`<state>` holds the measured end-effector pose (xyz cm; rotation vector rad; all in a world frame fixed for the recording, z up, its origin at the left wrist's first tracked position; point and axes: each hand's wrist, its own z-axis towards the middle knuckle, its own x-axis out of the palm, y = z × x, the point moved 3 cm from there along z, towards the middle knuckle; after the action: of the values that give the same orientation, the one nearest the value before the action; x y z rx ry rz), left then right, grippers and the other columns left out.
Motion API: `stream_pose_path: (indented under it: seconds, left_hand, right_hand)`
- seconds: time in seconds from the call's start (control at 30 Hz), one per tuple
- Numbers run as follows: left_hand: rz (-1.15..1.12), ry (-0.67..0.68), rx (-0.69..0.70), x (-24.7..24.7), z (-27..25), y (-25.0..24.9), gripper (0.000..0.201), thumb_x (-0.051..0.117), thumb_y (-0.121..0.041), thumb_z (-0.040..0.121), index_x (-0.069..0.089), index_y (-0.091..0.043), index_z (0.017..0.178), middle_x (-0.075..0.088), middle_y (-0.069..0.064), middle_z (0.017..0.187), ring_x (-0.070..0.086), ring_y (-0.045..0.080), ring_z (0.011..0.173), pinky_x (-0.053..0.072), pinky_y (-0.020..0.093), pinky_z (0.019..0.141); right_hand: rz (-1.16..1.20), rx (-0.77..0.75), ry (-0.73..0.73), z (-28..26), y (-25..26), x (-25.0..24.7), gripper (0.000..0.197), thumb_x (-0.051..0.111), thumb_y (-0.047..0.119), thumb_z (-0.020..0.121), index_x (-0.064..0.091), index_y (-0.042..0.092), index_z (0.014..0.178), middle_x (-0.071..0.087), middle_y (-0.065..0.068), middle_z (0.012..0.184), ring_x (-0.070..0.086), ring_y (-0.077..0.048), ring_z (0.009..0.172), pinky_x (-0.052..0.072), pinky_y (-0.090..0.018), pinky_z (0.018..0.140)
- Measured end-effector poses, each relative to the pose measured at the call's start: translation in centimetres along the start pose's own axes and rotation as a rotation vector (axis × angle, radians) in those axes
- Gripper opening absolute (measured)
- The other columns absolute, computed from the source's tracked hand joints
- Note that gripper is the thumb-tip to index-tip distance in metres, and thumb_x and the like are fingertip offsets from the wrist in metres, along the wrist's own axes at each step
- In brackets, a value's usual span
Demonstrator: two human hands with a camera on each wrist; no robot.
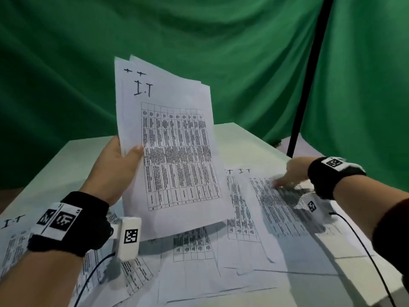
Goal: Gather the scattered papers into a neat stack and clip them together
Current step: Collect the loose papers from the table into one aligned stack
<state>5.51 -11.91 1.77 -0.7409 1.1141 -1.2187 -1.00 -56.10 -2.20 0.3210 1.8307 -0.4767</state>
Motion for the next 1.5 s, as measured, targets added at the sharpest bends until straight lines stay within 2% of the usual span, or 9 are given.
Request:
stream_pose_path:
  seconds: [0.07, 0.27, 0.5, 0.63, 0.77, 0.9, 1.27, 1.4, 1.5]
  left_hand:
    - [0.003, 0.001, 0.002, 0.2, -0.1, -0.1, 0.032, 0.056, -0.032, 0.108, 0.061, -0.026, 0.139, 0.074, -0.009, 0.119, 0.069, 0.011, 0.104, 0.049, 0.026, 0.072]
    - [-0.025, 0.024, 0.008, 1.1, -0.5, -0.3, 0.023, 0.055, -0.027, 0.109, 0.061, -0.029, 0.130, 0.072, -0.016, 0.111, 0.069, 0.005, 0.100, 0.050, 0.024, 0.073]
    - [-0.031, 0.005, 0.005, 0.6, -0.4, 0.0, 0.025, 0.057, -0.026, 0.108, 0.063, -0.027, 0.133, 0.076, -0.008, 0.120, 0.073, 0.016, 0.109, 0.057, 0.039, 0.092]
    - [-0.024, 0.007, 0.022, 0.4, -0.2, 0.6, 0.027, 0.055, -0.023, 0.109, 0.062, -0.026, 0.135, 0.074, -0.013, 0.117, 0.070, 0.006, 0.105, 0.055, 0.027, 0.085]
    - [-0.065, -0.035, -0.007, -0.1, 0.3, 1.5, 0.029, 0.055, -0.021, 0.109, 0.061, -0.030, 0.136, 0.074, -0.008, 0.123, 0.071, 0.016, 0.113, 0.058, 0.045, 0.099]
    - [-0.147, -0.075, -0.025, -0.3, 0.5, 1.9, 0.033, 0.054, -0.014, 0.109, 0.060, -0.029, 0.138, 0.073, -0.004, 0.130, 0.069, 0.021, 0.121, 0.053, 0.052, 0.109]
    - [-0.383, 0.058, -0.047, 2.9, -0.6, -1.0, 0.033, 0.051, -0.009, 0.110, 0.061, -0.018, 0.140, 0.077, -0.002, 0.128, 0.072, 0.019, 0.120, 0.054, 0.043, 0.107]
    - [-0.402, 0.095, -0.065, 3.2, -1.2, -1.4, 0.031, 0.048, -0.031, 0.113, 0.060, -0.028, 0.141, 0.078, -0.004, 0.126, 0.076, 0.020, 0.114, 0.061, 0.045, 0.095]
    - [-0.391, 0.131, -0.087, 2.9, -1.3, -0.9, 0.065, 0.052, -0.072, 0.096, 0.055, -0.034, 0.149, 0.067, -0.012, 0.143, 0.063, 0.015, 0.133, 0.046, 0.049, 0.115]
  right_hand:
    - [-0.009, 0.074, 0.008, -0.1, -1.6, 1.0, 0.073, 0.060, 0.087, 0.078, 0.061, 0.015, 0.080, 0.070, 0.000, 0.094, 0.064, -0.019, 0.084, 0.048, -0.028, 0.083]
    - [0.237, 0.096, -0.022, -0.8, -2.9, 1.3, 0.090, 0.065, 0.075, 0.085, 0.060, 0.006, 0.143, 0.066, -0.010, 0.143, 0.064, -0.026, 0.127, 0.048, -0.031, 0.103]
    - [0.544, 0.143, -0.174, 0.6, -4.2, 1.1, 0.070, 0.091, 0.042, 0.080, 0.065, 0.003, 0.133, 0.071, -0.012, 0.126, 0.064, -0.029, 0.105, 0.051, -0.035, 0.091]
    - [1.092, -0.102, -0.283, -0.9, -3.7, -1.6, 0.031, 0.082, 0.018, 0.090, 0.072, 0.010, 0.118, 0.076, -0.010, 0.115, 0.072, -0.026, 0.101, 0.059, -0.028, 0.085]
    - [1.609, -0.379, -0.199, -4.1, -2.2, -6.6, 0.030, 0.070, 0.006, 0.091, 0.067, 0.009, 0.120, 0.077, -0.010, 0.107, 0.076, -0.019, 0.079, 0.068, -0.034, 0.068]
    - [1.803, -0.552, -0.250, -6.1, -0.8, -9.9, 0.019, 0.054, -0.001, 0.103, 0.067, 0.013, 0.108, 0.077, 0.004, 0.083, 0.072, -0.004, 0.069, 0.061, -0.020, 0.064]
    - [1.811, -0.598, -0.029, -6.8, 9.5, -8.6, 0.028, 0.056, 0.004, 0.105, 0.065, 0.001, 0.131, 0.078, -0.015, 0.124, 0.079, -0.026, 0.104, 0.067, -0.040, 0.080]
    - [1.834, -0.538, -0.015, -6.4, 11.7, -8.1, 0.033, 0.060, 0.001, 0.102, 0.062, -0.002, 0.135, 0.074, -0.015, 0.131, 0.071, -0.029, 0.123, 0.055, -0.046, 0.108]
    - [1.832, -0.535, -0.077, -6.3, 12.2, -8.2, 0.032, 0.063, -0.001, 0.101, 0.065, -0.001, 0.133, 0.078, -0.011, 0.125, 0.074, -0.025, 0.117, 0.062, -0.035, 0.092]
